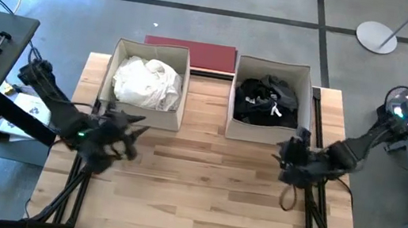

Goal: Sort clothes
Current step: Return to Home Position

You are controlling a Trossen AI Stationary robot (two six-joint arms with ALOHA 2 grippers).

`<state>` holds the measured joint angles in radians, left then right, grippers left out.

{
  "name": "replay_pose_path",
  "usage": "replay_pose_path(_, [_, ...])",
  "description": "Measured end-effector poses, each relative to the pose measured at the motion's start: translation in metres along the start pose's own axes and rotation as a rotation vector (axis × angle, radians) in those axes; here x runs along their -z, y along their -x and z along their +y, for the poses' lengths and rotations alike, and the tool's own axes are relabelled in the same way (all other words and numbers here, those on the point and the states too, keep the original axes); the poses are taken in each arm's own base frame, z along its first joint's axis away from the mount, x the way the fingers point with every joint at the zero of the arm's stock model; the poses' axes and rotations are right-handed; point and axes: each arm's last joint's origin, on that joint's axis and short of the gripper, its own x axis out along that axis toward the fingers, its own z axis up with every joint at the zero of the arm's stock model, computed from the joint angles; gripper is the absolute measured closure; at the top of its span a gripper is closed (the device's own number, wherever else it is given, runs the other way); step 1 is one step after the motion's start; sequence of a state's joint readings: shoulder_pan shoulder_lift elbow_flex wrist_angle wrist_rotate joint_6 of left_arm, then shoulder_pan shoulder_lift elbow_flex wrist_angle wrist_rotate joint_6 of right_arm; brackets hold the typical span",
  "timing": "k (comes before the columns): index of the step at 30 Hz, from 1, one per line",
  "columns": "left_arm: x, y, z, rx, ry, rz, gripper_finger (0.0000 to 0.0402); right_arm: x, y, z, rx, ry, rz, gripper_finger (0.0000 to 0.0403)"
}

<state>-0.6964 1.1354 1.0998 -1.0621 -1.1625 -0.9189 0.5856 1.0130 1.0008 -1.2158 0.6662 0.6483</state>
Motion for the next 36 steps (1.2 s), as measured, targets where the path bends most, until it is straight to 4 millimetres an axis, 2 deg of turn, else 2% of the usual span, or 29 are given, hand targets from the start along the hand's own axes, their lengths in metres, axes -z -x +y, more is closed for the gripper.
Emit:
replay_pose_path(4, [0.018, 0.022, 0.015, 0.075, 0.093, -0.073, 0.0259, 0.024, 0.006, 0.010, -0.093, -0.054, -0.116, 0.0227])
replay_pose_path(7, [0.036, 0.027, 0.022, 0.125, 0.157, -0.094, 0.0259, 0.042, 0.002, 0.018, -0.223, -0.104, -0.202, 0.0227])
replay_pose_path(10, [0.055, 0.023, 0.021, 0.151, 0.241, -0.114, 0.0259, 0.055, -0.006, 0.028, -0.372, -0.161, -0.333, 0.0227])
replay_pose_path(15, [0.084, 0.004, 0.001, 0.192, 0.334, -0.136, 0.0273, 0.064, -0.023, 0.035, -0.540, -0.177, -0.602, 0.0232])
replay_pose_path(19, [0.090, -0.020, -0.014, 0.329, 0.315, -0.150, 0.0301, 0.064, -0.036, 0.022, -0.588, -0.198, -0.775, 0.0247])
replay_pose_path(21, [0.087, -0.034, -0.012, 0.417, 0.291, -0.212, 0.0317, 0.064, -0.041, 0.012, -0.575, -0.197, -0.829, 0.0256])
replay_pose_path(24, [0.079, -0.053, 0.001, 0.544, 0.287, -0.335, 0.0338, 0.067, -0.045, -0.004, -0.530, -0.205, -0.874, 0.0265])
replay_pose_path(28, [0.075, -0.070, 0.030, 0.527, 0.287, -0.381, 0.0358, 0.073, -0.042, -0.025, -0.454, -0.238, -0.915, 0.0270])
replay_pose_path(31, [0.075, -0.066, 0.047, 0.579, 0.248, -0.351, 0.0368, 0.082, -0.036, -0.037, -0.447, -0.266, -0.948, 0.0270])
replay_pose_path(36, [0.080, -0.046, 0.067, 0.700, 0.195, -0.333, 0.0384, 0.095, -0.035, -0.045, -0.487, -0.347, -0.962, 0.0270])
